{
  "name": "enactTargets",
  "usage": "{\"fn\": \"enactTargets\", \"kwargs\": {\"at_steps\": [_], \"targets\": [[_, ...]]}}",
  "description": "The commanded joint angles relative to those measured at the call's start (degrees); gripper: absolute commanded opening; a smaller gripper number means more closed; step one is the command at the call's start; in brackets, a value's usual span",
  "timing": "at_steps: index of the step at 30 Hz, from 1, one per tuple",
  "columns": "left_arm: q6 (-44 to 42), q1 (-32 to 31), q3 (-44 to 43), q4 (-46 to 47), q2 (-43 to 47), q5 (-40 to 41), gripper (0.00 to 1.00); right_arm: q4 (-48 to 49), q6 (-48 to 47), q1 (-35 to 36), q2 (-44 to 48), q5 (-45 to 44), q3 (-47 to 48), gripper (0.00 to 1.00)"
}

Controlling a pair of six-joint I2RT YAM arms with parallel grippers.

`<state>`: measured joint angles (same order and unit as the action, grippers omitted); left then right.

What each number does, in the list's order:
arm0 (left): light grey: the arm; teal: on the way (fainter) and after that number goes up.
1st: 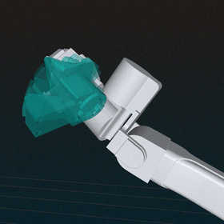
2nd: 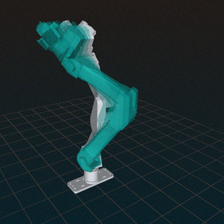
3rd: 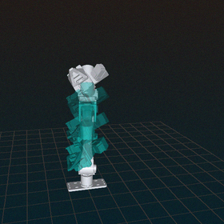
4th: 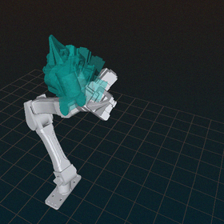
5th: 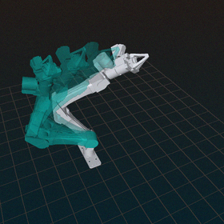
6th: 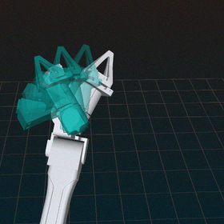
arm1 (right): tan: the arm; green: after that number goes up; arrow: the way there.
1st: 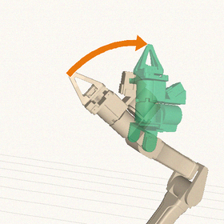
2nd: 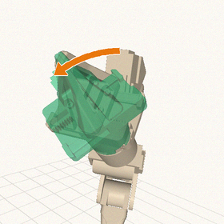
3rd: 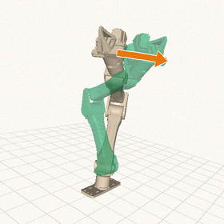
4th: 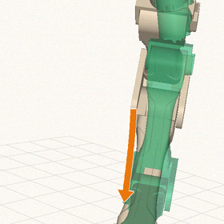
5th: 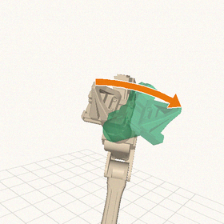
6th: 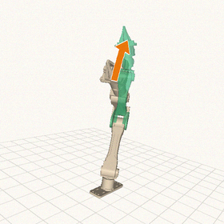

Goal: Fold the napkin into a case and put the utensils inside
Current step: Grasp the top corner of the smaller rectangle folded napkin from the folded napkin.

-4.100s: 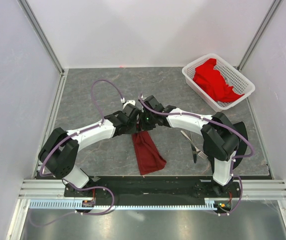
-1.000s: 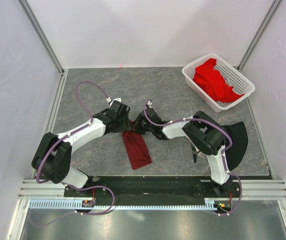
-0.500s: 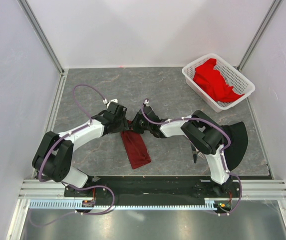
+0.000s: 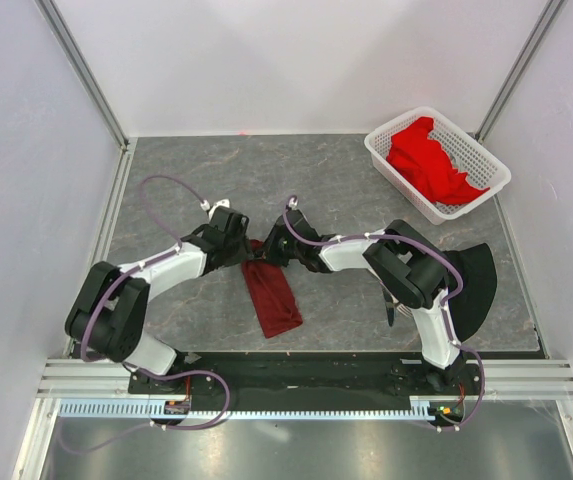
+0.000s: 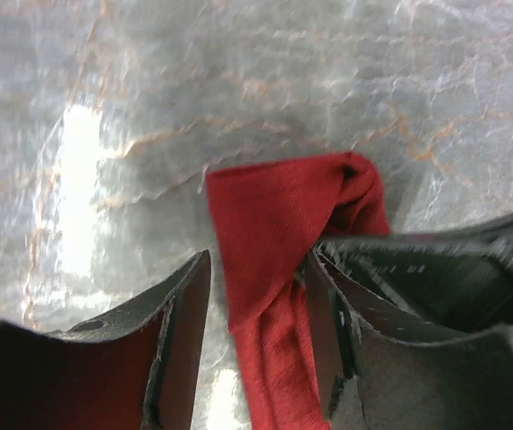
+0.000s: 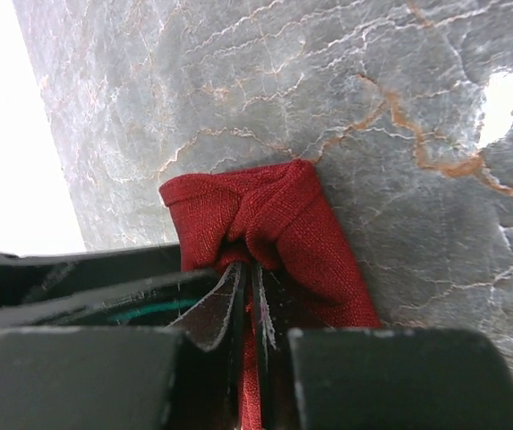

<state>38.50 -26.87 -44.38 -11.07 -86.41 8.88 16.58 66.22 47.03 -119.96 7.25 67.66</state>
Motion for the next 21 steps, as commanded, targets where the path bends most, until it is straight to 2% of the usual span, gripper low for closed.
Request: {"fn": "enactTargets", "kwargs": {"at_steps": [1, 7, 11, 15, 21], "targets": [[3.9, -1.4, 6.3, -1.6, 6.1, -6.2, 0.54, -1.3, -1.8, 0.5, -0.3, 0.6, 3.9, 0.13], [6.6, -1.4, 17.0, 6.8, 19.2, -6.9, 0.64, -10.7, -10.0, 0.8, -1.2, 0.7, 9.5, 0.16], [8.0, -1.5, 19.1, 8.1, 18.6, -7.7, 0.66, -12.5, -10.9, 0.8, -0.9, 0.4, 10.2, 0.18], [8.4, -1.4, 18.0, 9.4, 15.1, -7.7, 0.66, -12.4, -10.1, 1.0, -1.6, 1.2, 11.0, 0.18], [10.9, -1.4, 16.9, 10.1, 14.7, -7.0, 0.67, -12.4, -8.9, 1.1, -1.9, 1.1, 11.0, 0.19]]}}
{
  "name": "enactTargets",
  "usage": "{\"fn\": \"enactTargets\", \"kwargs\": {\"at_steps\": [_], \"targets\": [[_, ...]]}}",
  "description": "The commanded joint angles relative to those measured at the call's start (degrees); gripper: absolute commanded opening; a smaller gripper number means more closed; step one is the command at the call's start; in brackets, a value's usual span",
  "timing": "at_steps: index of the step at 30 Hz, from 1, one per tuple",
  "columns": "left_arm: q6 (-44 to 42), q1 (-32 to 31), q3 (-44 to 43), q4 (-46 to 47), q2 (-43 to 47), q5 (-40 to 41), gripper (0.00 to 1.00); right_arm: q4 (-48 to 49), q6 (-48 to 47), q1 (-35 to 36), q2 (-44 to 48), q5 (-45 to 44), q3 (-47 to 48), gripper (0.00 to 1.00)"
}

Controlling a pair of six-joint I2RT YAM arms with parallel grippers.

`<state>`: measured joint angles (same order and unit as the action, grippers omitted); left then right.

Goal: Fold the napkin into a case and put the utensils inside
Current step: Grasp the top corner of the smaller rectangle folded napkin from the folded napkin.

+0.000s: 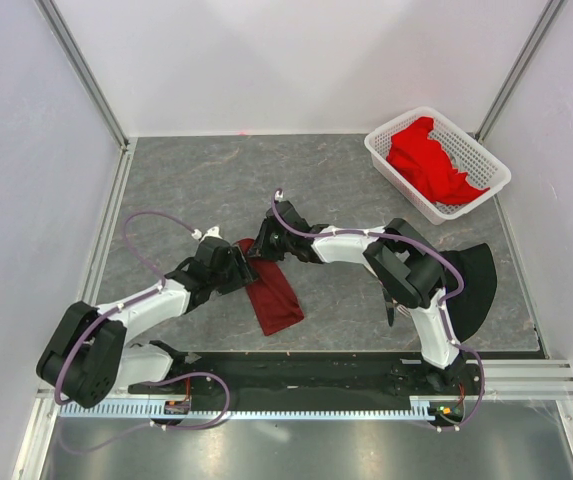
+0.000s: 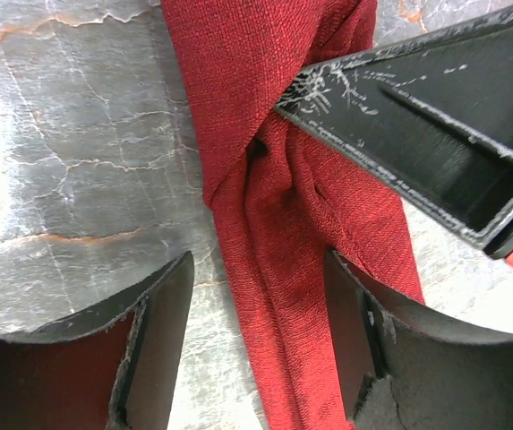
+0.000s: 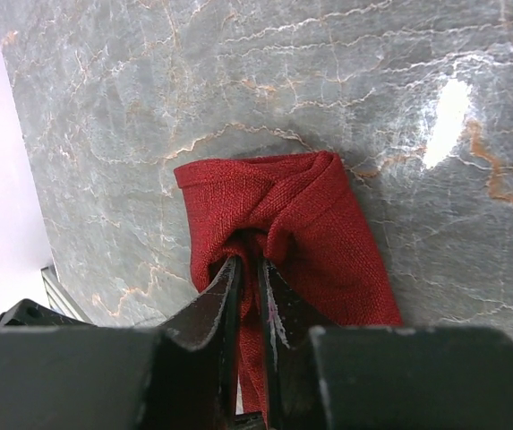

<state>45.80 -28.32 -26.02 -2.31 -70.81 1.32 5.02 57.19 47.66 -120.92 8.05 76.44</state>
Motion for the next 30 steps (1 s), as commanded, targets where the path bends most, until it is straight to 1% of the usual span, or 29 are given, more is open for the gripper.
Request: {"fn": "enactTargets", "kwargs": {"at_steps": [1, 3, 5, 7, 9, 13, 16, 18, 20, 23, 25, 30], "targets": [[4.0, 0.0, -1.8, 0.4, -1.0, 1.0, 0.68, -0.8, 0.1, 0.4, -1.1, 0.3, 2.3, 0.20], [4.9, 0.2, -2.5, -0.7, -2.4, 1.8, 0.69, -0.7, 0.4, 0.5, -1.1, 0.5, 2.5, 0.20], [6.0, 0.8, -3.4, -3.0, -2.8, 1.7, 0.67, -0.6, 0.3, 0.4, -1.0, 0.6, 2.5, 0.20], [6.2, 1.1, -2.3, -2.8, -0.3, 1.8, 0.64, -0.6, 0.3, 0.4, -1.0, 0.6, 2.6, 0.20], [6.8, 1.1, -1.2, -3.7, 3.5, 3.2, 0.64, -0.8, 0.0, 0.4, -1.1, 0.6, 2.7, 0.20], [8.2, 1.1, -0.2, -5.2, 6.1, 5.0, 0.66, -0.9, -0.1, 0.6, -1.0, 0.5, 2.8, 0.22], [7.5, 1.2, -1.1, -4.8, 4.0, 5.0, 0.67, -0.8, -0.1, 0.5, -1.0, 0.6, 2.8, 0.23], [6.7, 1.6, -1.6, -2.8, 2.3, 3.8, 0.67, -0.8, 0.0, 0.5, -0.9, 0.6, 2.8, 0.24], [6.1, 1.9, -2.6, -2.3, -1.3, 2.8, 0.67, -0.6, 0.4, 0.5, -1.0, 0.9, 2.8, 0.24], [5.5, 2.6, -3.8, -0.9, -4.2, 1.9, 0.66, -0.3, 0.9, 0.5, -1.2, 1.3, 3.0, 0.25], [5.4, 2.9, -3.3, 1.2, -4.3, 1.2, 0.66, -0.1, 1.0, 0.6, -1.2, 1.4, 3.1, 0.25], [5.7, 3.0, -2.8, 0.6, -1.6, 1.2, 0.66, -0.2, 1.0, 0.5, -1.8, 1.6, 3.4, 0.25]]}}
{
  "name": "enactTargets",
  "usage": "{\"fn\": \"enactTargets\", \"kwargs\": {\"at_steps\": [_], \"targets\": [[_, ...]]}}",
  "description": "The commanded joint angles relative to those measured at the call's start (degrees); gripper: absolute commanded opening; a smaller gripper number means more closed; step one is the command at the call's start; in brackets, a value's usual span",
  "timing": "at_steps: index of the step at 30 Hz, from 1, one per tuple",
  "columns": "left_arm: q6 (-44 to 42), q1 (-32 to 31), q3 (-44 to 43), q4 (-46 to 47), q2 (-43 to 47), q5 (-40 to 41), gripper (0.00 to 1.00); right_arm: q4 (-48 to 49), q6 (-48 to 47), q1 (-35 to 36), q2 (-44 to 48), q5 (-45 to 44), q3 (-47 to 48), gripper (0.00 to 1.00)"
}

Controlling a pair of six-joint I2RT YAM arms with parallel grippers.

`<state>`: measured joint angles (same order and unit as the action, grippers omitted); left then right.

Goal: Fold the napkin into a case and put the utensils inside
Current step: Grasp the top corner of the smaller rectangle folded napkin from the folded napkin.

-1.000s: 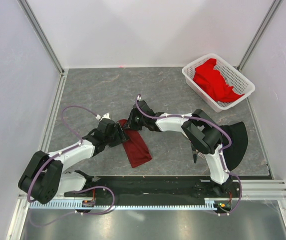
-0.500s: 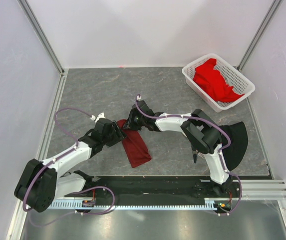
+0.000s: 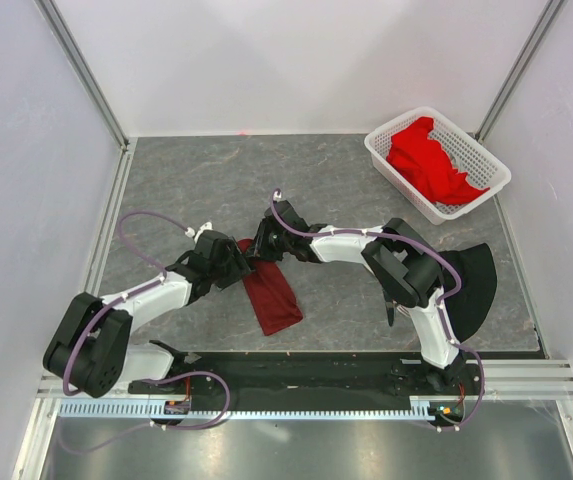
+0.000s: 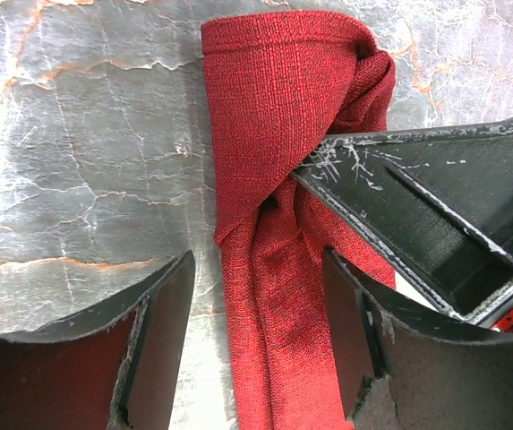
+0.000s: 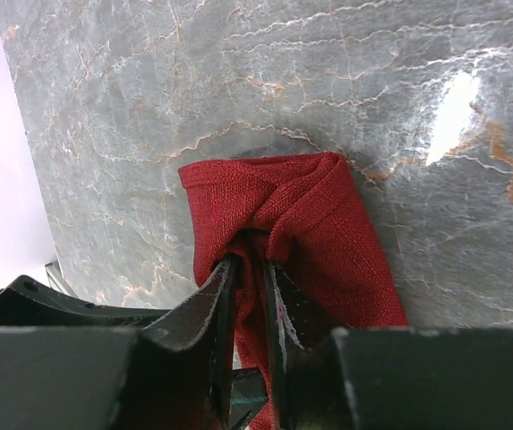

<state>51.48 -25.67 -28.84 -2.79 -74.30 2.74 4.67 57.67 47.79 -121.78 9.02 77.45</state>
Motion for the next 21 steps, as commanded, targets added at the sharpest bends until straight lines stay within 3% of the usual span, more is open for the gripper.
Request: {"fn": "enactTargets", "kwargs": {"at_steps": [1, 11, 21], "targets": [[0.3, 0.4, 0.0, 0.0, 2.3, -0.1, 0.67, 0.2, 0.5, 0.5, -0.9, 0.7, 2.4, 0.25], [2.5, 0.4, 1.2, -3.2, 9.3, 0.5, 0.66, -0.1, 0.0, 0.5, -0.9, 1.2, 2.5, 0.25], [1.9, 0.4, -0.7, -1.0, 1.5, 0.3, 0.62, 0.1, 0.4, 0.5, -0.8, 1.4, 2.8, 0.25]]}}
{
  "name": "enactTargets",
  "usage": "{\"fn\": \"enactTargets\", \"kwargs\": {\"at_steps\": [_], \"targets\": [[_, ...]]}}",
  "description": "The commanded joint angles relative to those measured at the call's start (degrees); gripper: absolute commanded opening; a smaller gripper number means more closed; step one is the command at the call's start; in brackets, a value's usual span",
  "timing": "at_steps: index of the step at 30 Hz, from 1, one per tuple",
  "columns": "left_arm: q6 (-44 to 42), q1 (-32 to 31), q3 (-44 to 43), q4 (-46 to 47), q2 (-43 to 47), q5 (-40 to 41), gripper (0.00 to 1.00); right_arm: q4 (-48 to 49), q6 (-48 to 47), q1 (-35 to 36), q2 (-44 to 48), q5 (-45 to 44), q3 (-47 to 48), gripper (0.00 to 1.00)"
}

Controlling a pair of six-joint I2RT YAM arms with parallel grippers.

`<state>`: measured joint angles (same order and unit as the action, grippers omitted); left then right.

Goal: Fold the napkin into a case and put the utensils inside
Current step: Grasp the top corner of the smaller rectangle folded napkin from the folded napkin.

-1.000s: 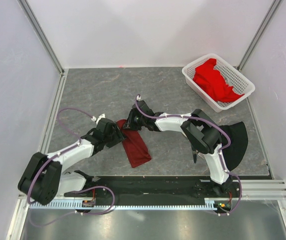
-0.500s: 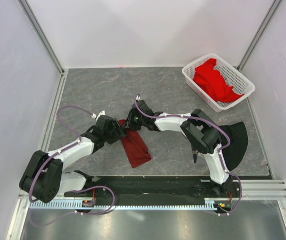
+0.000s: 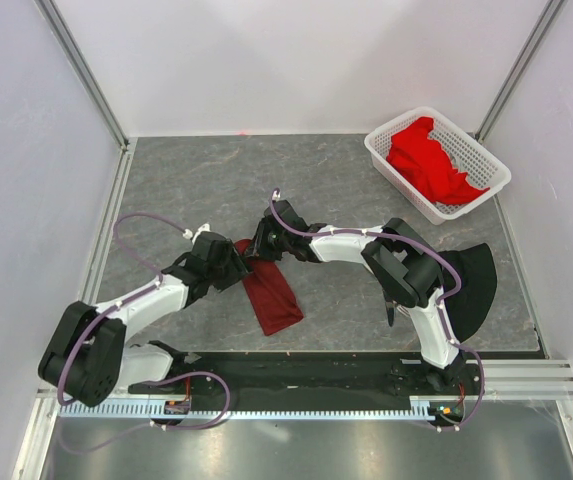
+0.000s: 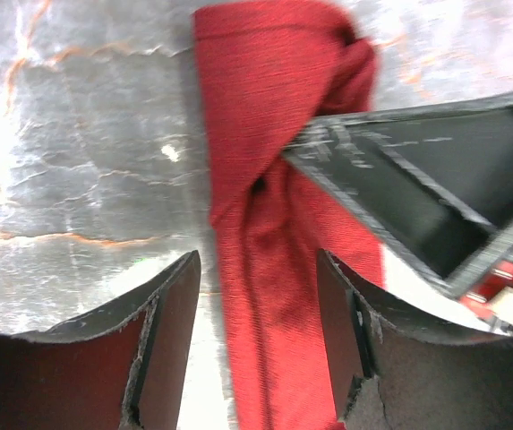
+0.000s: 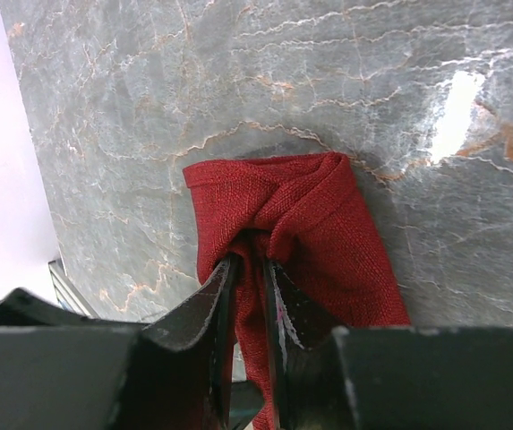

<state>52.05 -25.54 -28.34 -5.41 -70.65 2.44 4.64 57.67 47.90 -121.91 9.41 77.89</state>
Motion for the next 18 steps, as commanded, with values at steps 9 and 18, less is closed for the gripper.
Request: {"fn": "enactTargets", "kwargs": {"at_steps": [9, 18], "targets": [[0.0, 1.0, -2.3, 4.4, -8.4, -0.6, 0.60, -0.7, -0.7, 0.4, -0.2, 1.1, 2.0, 0.27], [-1.2, 2.6, 0.0, 1.3, -3.9, -0.5, 0.31, -9.7, -10.0, 0.3, 0.3, 1.8, 6.7, 0.42]]}}
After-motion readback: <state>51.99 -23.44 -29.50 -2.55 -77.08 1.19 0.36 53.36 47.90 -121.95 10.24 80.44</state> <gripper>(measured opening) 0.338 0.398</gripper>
